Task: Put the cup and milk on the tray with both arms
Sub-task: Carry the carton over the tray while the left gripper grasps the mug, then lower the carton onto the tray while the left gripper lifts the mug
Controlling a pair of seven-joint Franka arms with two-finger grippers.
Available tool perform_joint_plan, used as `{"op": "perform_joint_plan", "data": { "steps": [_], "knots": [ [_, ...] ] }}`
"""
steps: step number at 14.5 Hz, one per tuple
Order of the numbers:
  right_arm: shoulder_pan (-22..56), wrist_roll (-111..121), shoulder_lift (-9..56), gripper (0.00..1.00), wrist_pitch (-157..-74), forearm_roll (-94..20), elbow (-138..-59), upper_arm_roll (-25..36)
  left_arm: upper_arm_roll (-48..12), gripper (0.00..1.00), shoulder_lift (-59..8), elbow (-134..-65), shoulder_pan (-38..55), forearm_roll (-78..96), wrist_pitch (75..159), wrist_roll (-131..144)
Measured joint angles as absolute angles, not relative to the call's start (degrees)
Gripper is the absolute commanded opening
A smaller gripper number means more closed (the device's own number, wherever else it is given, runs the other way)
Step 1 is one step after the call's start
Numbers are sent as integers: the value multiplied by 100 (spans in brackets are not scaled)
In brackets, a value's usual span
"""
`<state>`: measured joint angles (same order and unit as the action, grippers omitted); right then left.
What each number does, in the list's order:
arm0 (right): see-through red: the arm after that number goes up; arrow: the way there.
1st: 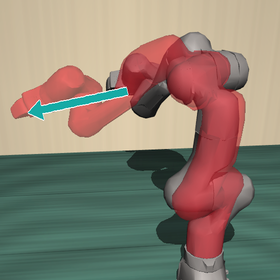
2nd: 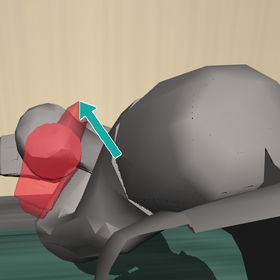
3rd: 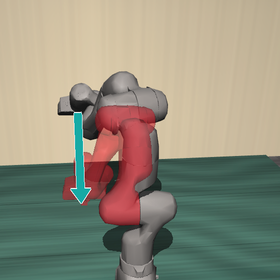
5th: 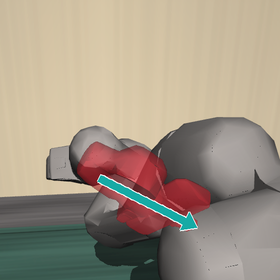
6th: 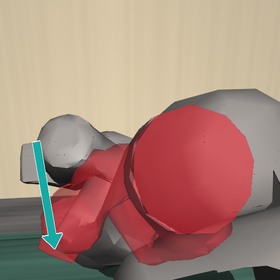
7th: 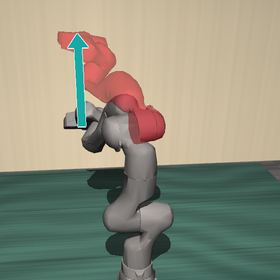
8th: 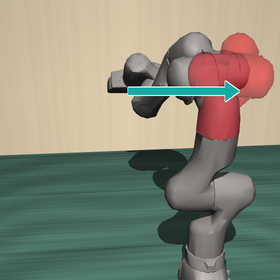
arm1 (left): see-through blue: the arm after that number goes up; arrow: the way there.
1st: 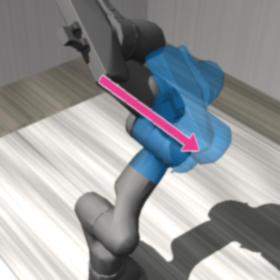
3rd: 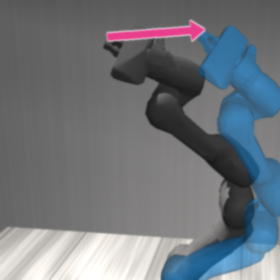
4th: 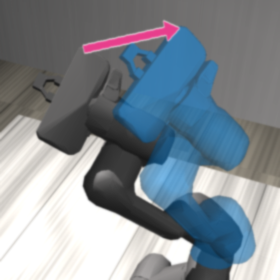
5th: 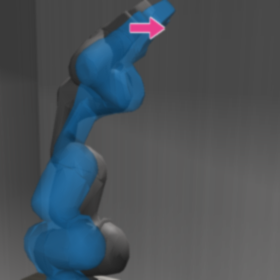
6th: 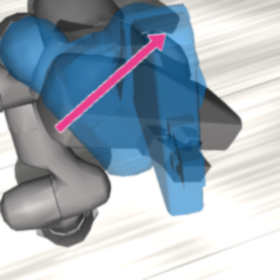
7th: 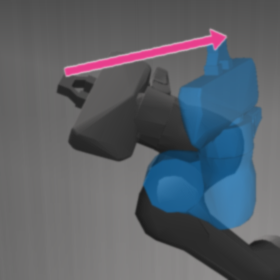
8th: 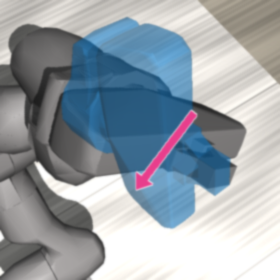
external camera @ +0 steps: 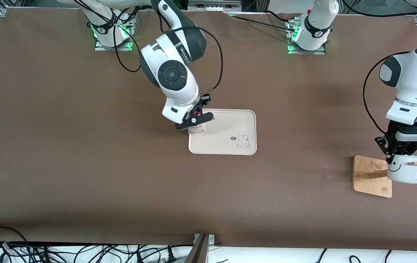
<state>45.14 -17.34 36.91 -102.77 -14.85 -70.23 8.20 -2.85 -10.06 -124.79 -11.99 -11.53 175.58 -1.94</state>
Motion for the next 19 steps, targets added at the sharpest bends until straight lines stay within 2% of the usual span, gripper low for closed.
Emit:
{"op": "perform_joint_plan", "data": {
  "steps": [5, 14, 16, 19],
  "knots": [
    [4360, -1804, 3840, 35, -10696, -2076, -6678, 846, -331, 0, -928, -12479, -1046, -1153, 17555, -24],
    [4250, -2126, 4057, 35, -10258, -2129, -6680, 816, -588, 0, -757, -12477, -490, -1153, 17388, 654],
    [4262, -2196, 4140, 35, -10258, -2131, -6681, 814, -634, 0, -703, -12452, -285, -1153, 16983, 681],
    [4303, -2441, 4267, 35, -10286, -2137, -6682, 802, -893, 0, -612, -12196, -85, -1153, 15887, 761]
  ]
}}
